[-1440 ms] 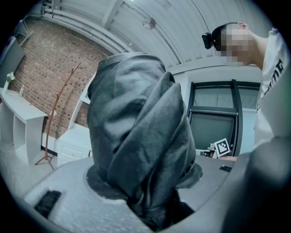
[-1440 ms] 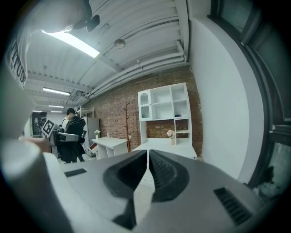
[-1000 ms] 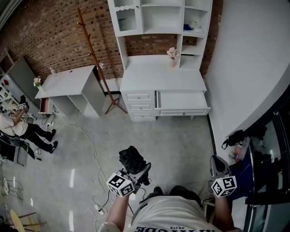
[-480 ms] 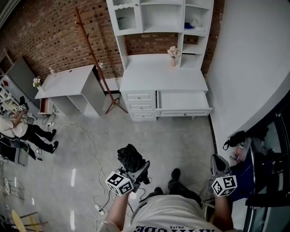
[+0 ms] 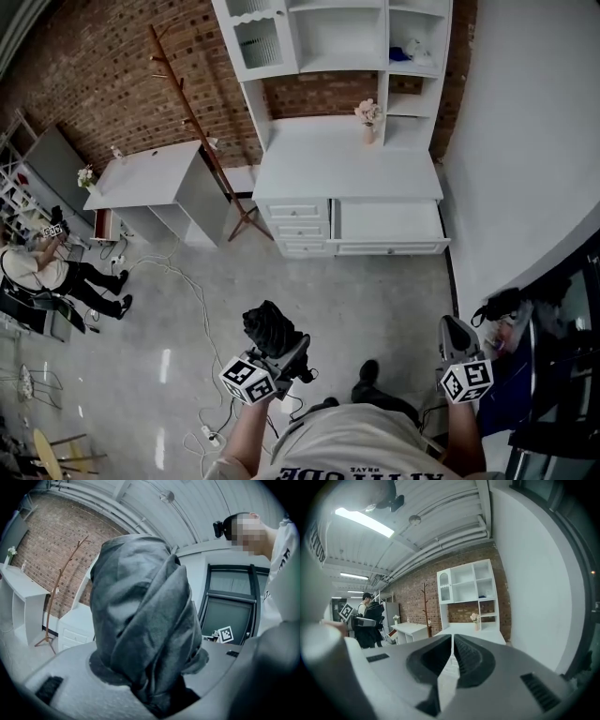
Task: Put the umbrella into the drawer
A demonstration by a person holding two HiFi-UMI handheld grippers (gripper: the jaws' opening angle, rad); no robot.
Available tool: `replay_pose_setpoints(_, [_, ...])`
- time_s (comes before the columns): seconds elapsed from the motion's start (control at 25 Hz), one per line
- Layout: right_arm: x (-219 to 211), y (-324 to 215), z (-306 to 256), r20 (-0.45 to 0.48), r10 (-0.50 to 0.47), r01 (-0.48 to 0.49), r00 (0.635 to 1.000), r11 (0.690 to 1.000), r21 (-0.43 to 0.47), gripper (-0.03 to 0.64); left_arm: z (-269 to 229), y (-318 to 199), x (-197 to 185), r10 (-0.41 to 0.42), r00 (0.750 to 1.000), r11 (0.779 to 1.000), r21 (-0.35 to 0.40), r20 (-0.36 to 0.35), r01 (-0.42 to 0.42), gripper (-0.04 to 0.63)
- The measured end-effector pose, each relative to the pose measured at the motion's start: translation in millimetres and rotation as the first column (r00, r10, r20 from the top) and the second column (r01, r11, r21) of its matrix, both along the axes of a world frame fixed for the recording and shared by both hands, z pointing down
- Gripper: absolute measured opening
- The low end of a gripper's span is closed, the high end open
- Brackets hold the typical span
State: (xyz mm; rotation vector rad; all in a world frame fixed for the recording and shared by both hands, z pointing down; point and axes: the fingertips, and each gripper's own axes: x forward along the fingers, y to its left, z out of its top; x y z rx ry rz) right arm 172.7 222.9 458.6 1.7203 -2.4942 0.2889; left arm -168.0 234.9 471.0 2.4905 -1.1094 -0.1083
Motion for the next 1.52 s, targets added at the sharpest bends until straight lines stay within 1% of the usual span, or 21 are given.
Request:
replay_pose_setpoints(0.32, [16, -70, 13, 0.001, -0.076, 0.076, 0.997, 0.997, -0.02, 0.035, -1, -53, 26, -0.062, 0.998, 0.998, -0.022, 0.001, 0.062, 0.253])
replay_pose_setpoints(0.6, [36, -121, 14, -0.008, -0.119, 0.119, 0.993, 0.993, -0.021, 0.035, 1, -88, 51, -0.081, 0.996, 0.997, -0.013, 0.042, 0.082, 0.253])
replay_pose_setpoints(0.84, [53, -147, 15, -0.005, -0.131, 0.131, 0.991, 0.991, -0.025, 0.035, 3, -112, 73, -0.09, 0.996, 0.996, -0.028, 0.026, 0.09, 0.253])
replay_pose_setpoints(1.04, [62, -165, 12, -0.013, -0.14, 0.139, 0.99, 0.99, -0.025, 0.035, 1, -131, 89, -0.071, 0.997, 0.997, -0.022, 0.03, 0.072, 0.253])
replay_pose_setpoints(1.32, [62, -183, 13, -0.024, -0.158, 0.157, 0.987, 0.987, -0.038, 0.035, -1, -147, 97, -0.068, 0.996, 0.998, -0.008, 0.059, 0.069, 0.253])
replay_pose_setpoints(1.52, [51, -195, 17, -0.029, -0.172, 0.171, 0.985, 0.984, -0.048, 0.035, 2, -162, 97, -0.053, 0.997, 0.999, -0.004, 0.051, 0.053, 0.253])
